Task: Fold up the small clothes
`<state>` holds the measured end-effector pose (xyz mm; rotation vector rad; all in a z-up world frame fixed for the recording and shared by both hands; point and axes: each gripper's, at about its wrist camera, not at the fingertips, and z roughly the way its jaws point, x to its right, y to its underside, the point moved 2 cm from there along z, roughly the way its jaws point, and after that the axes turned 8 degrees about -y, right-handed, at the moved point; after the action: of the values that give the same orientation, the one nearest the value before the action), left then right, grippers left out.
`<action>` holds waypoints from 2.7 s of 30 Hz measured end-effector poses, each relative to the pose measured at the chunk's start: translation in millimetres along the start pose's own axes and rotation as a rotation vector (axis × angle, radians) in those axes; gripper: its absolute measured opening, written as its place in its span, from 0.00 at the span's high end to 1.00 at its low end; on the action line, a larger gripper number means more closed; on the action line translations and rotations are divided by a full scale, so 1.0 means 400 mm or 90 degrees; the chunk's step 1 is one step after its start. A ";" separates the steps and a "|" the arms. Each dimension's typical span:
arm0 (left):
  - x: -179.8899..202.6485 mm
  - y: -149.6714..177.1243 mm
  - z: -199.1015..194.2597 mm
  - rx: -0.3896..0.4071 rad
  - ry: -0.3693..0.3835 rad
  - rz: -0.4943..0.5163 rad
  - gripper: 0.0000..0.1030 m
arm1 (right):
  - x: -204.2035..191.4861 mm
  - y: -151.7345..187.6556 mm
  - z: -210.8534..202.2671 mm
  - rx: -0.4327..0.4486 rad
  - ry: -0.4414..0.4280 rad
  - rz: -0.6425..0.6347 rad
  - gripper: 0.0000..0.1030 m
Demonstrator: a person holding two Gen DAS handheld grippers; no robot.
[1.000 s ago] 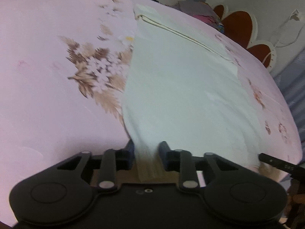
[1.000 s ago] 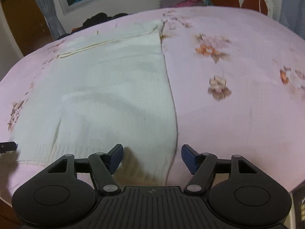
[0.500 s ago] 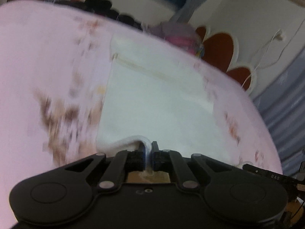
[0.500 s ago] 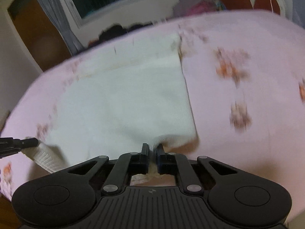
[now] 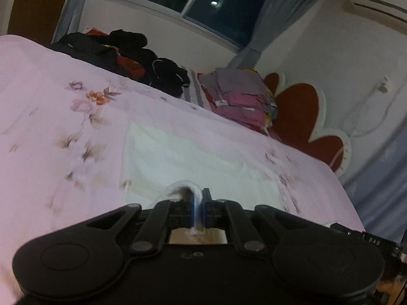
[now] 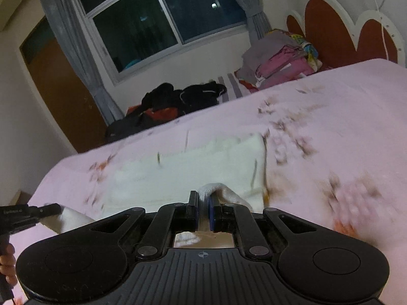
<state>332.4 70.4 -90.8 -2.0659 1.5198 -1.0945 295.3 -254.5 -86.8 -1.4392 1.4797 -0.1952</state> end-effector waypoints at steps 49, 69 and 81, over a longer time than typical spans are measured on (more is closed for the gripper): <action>-0.017 -0.123 0.453 -0.011 -0.123 0.159 0.97 | 0.229 -0.129 0.513 -0.086 0.068 -0.116 0.97; -0.043 -0.125 0.465 0.011 -0.215 0.120 0.65 | 0.265 -0.149 0.531 -0.050 0.124 -0.081 0.96; 0.048 -0.030 0.332 0.018 -0.148 0.201 0.42 | 0.097 -0.095 0.459 -0.052 0.053 -0.131 0.46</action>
<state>442.5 35.9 -160.4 -1.7820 1.6286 -0.7278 461.7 -203.3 -166.4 -1.6679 1.4183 -0.3272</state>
